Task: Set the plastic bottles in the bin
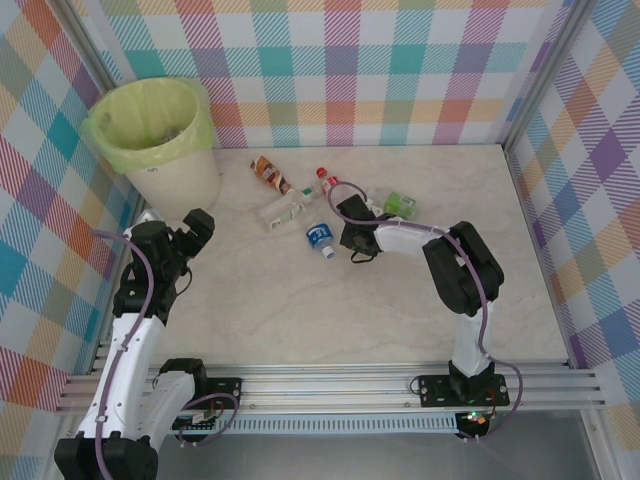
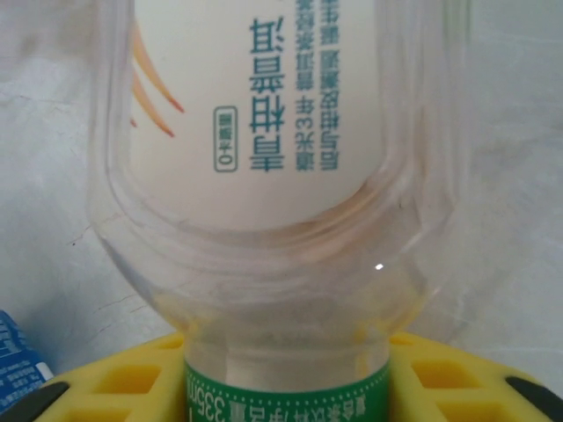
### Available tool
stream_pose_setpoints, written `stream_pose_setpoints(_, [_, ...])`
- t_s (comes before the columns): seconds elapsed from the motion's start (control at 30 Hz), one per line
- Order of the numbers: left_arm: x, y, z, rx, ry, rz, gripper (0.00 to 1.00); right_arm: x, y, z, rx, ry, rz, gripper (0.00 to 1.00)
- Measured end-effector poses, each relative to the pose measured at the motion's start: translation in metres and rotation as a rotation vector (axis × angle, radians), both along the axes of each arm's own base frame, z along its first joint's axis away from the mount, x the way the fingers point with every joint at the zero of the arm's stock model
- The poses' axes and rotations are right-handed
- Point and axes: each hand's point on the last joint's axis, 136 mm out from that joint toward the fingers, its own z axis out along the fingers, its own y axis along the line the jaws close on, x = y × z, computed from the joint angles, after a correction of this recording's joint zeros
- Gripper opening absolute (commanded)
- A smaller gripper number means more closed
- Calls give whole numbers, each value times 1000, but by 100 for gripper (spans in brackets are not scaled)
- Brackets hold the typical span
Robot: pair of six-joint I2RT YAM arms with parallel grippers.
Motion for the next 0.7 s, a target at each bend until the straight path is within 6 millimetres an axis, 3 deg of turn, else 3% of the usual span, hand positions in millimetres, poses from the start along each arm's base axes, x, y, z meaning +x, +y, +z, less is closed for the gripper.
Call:
stream_pose_setpoints(0.2, [9, -13, -11, -65, 26, -50, 100, -21, -15, 3, -3, -49, 48, 26])
stream_pose_setpoints(0.47, [21, -37, -32, -160, 53, -120, 100, -45, -19, 33, 98, -161, 123, 21])
stream_pose_setpoints(0.7, [34, -83, -41, -182, 67, -268, 100, -66, -10, 56, 198, -240, 246, 20])
